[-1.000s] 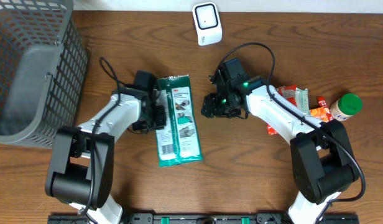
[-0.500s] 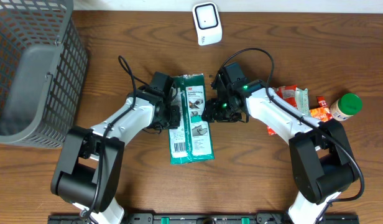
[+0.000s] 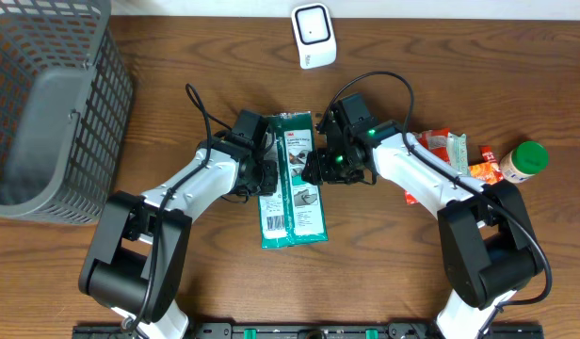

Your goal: Scan the item barcode

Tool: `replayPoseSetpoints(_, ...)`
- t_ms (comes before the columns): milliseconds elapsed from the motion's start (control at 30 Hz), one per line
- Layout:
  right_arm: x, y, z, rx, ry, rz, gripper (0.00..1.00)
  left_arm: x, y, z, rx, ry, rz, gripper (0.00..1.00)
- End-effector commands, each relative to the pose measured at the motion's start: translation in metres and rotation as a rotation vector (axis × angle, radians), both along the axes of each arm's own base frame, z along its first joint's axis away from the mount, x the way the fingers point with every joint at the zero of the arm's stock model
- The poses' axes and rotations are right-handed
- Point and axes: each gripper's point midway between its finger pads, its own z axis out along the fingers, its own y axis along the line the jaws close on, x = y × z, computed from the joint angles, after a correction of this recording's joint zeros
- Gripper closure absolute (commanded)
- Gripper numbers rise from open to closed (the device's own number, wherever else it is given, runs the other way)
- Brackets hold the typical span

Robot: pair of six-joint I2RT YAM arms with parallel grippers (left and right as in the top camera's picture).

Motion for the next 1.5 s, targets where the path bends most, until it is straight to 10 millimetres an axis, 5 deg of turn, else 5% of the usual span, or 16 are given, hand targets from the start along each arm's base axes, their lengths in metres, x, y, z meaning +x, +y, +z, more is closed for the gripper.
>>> replayPoseSetpoints(0, -0.011, 0.001, -0.006, -0.008, 0.035, 0.023, 0.39, -0.005, 0.004, -0.009, 0.023, 0.023, 0.006, 0.70)
replayPoseSetpoints(433, -0.018, -0.003, -0.006, 0.007, 0.042, 0.090, 0.36, -0.006, 0.004, -0.009, 0.024, 0.026, 0.004, 0.70)
replayPoseSetpoints(667, -0.031, -0.002, -0.025, 0.042, 0.058, 0.090, 0.37, -0.006, 0.004, -0.009, 0.024, 0.025, 0.005, 0.70)
replayPoseSetpoints(1067, -0.046, 0.022, -0.041, 0.277, 0.051, 0.036, 0.48, -0.006, 0.004, -0.010, 0.024, 0.025, 0.005, 0.70)
replayPoseSetpoints(1467, -0.048, 0.027, -0.043, 0.297, 0.025, 0.044, 0.59, -0.005, 0.004, -0.010, 0.023, 0.023, 0.004, 0.71)
